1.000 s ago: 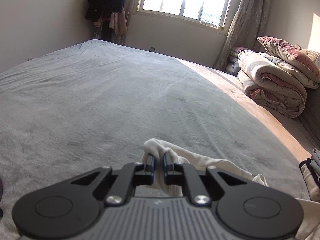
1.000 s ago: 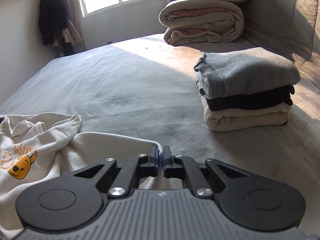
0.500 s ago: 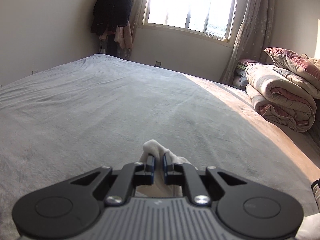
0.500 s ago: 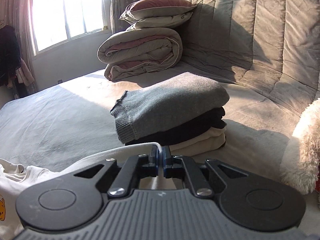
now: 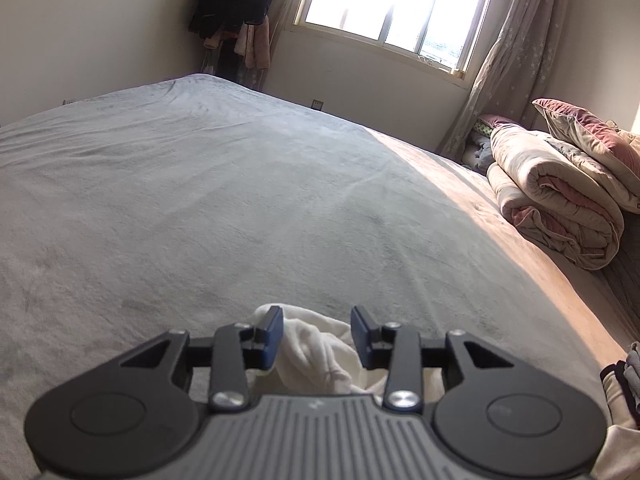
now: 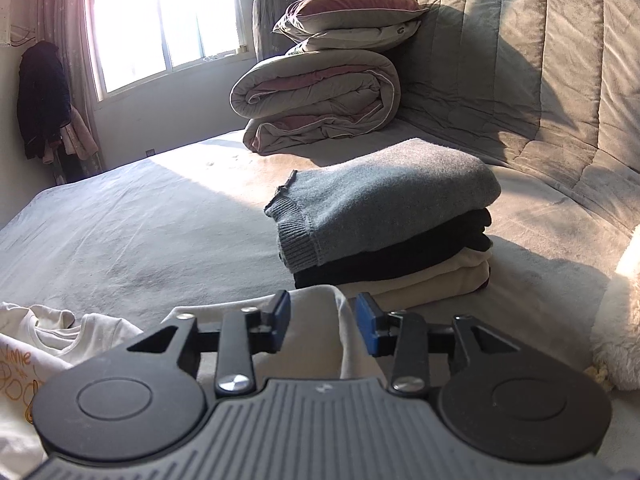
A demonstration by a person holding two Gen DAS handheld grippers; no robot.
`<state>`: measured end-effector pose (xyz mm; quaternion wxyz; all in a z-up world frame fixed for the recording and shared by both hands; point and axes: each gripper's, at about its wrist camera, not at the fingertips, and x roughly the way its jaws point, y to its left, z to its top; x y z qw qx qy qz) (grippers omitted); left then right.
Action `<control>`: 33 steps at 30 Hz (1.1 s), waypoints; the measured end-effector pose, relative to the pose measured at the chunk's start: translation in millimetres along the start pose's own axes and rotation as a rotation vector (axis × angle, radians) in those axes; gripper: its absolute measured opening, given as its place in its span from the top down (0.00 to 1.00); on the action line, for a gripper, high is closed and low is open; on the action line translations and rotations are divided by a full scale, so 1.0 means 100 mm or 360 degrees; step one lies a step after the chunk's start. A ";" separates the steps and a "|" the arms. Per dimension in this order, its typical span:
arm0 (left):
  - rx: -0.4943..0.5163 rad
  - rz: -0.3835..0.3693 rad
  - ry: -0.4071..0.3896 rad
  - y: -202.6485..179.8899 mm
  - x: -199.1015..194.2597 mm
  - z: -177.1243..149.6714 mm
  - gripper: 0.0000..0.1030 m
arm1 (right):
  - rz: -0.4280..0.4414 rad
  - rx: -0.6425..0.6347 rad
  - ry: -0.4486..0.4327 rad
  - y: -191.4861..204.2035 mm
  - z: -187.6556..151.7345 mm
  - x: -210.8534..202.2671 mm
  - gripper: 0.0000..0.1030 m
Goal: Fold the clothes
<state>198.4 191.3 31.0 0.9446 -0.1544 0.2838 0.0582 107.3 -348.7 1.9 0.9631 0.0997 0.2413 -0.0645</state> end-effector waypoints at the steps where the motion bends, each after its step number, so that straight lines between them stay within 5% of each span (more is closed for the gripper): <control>1: 0.0000 -0.0002 0.0016 0.01 -0.04 -0.02 0.58 | 0.0014 -0.0013 0.0003 0.03 0.00 -0.01 0.52; 21: 0.0066 0.0007 0.0392 0.10 -0.77 -0.83 0.51 | 0.0294 -0.0141 0.0234 0.55 -0.25 -0.34 0.48; 33: -0.0026 -0.0196 0.0570 0.27 -1.00 -1.43 0.47 | 0.0451 -0.0167 0.0442 0.90 -0.57 -0.45 0.44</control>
